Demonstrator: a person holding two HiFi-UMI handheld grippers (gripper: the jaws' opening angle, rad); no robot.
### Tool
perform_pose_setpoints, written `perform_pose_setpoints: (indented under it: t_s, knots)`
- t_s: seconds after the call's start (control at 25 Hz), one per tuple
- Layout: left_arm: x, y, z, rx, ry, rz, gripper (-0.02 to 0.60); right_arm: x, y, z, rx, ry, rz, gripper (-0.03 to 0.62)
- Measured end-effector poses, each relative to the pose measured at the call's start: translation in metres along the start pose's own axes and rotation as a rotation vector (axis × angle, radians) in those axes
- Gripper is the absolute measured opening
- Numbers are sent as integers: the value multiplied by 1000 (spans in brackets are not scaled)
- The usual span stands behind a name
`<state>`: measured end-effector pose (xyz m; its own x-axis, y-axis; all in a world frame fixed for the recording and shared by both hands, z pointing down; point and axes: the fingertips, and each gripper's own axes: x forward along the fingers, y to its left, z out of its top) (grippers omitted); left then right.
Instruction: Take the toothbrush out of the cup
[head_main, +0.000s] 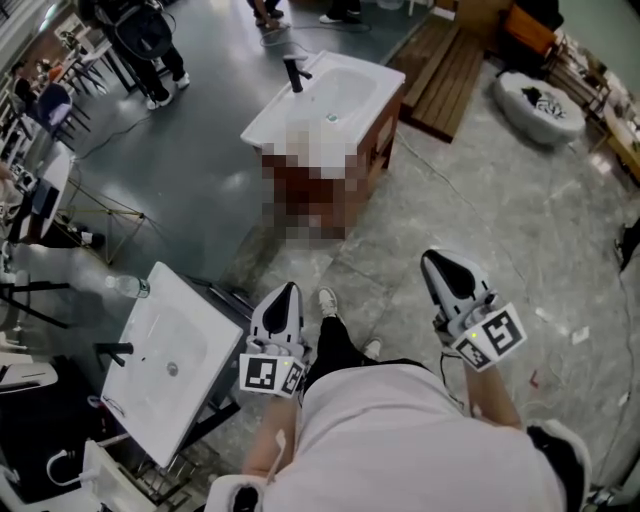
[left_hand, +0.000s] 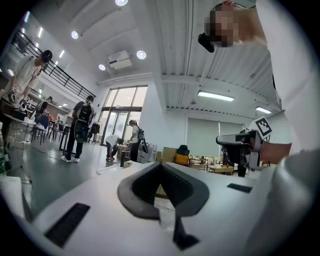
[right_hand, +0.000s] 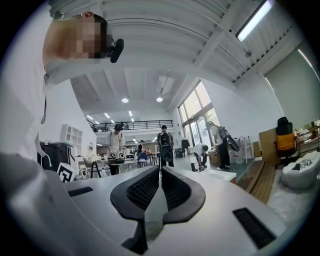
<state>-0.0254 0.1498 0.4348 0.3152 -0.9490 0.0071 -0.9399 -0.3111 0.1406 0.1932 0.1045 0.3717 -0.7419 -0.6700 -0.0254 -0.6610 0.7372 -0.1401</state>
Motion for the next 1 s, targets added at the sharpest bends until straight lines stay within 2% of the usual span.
perform_pose_setpoints:
  t_s: [0.4,0.72,1.0]
  knots:
    - [42,36,-8,-27,26,-26,3,40,-23,-7,9,24,-42,43]
    - [99,91,-9,-57,41,-35,3,112,-49,-7,2,61,-46,43]
    - [142,143,-4,-80,33,-33,3,187,-60,4,-24,66,-16,43]
